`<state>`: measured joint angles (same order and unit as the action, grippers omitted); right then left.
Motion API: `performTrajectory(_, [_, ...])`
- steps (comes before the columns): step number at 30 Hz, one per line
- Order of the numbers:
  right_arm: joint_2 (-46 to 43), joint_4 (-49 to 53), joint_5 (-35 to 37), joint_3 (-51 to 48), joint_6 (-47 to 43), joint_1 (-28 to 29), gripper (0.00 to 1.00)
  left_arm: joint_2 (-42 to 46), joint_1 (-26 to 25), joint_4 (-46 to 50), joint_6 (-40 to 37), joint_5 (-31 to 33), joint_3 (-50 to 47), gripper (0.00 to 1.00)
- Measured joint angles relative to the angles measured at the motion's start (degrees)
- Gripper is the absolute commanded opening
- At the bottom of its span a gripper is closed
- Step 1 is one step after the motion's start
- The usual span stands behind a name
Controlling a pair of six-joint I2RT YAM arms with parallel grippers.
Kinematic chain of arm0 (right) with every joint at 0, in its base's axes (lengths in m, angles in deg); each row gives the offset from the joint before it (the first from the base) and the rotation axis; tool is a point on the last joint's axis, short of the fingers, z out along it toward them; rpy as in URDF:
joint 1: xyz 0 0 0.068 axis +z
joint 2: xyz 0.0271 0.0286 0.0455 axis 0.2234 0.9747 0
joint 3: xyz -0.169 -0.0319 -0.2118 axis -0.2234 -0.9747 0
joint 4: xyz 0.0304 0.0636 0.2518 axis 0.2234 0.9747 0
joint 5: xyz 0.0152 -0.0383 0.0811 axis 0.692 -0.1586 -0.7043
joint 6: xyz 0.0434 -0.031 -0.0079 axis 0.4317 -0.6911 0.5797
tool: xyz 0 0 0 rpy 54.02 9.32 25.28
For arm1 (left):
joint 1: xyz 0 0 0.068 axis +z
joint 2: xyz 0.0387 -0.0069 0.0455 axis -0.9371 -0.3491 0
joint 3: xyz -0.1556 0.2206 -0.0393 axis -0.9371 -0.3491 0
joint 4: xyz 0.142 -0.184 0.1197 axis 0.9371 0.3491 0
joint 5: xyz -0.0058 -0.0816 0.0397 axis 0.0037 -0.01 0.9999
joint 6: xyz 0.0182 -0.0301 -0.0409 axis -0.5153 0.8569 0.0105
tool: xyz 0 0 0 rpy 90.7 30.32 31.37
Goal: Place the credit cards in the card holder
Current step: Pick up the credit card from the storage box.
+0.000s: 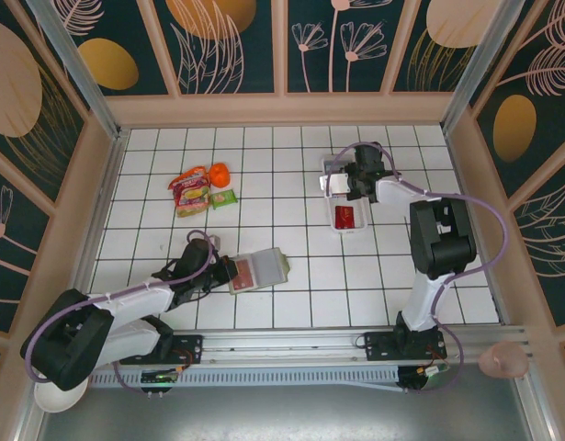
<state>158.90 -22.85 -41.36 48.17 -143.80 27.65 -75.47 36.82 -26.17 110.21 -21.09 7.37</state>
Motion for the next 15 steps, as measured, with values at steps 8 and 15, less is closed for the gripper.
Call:
performTrajectory(8, [-2.27,3.8,0.04,-1.75,1.75,0.74,0.04,0.17,0.0,-0.83,0.0,-0.02,-0.55,0.0])
performTrajectory(15, [-4.74,7.21,0.61,-1.75,5.6,2.12,0.0,0.2,0.0,-1.14,0.0,-0.09,-0.7,0.0])
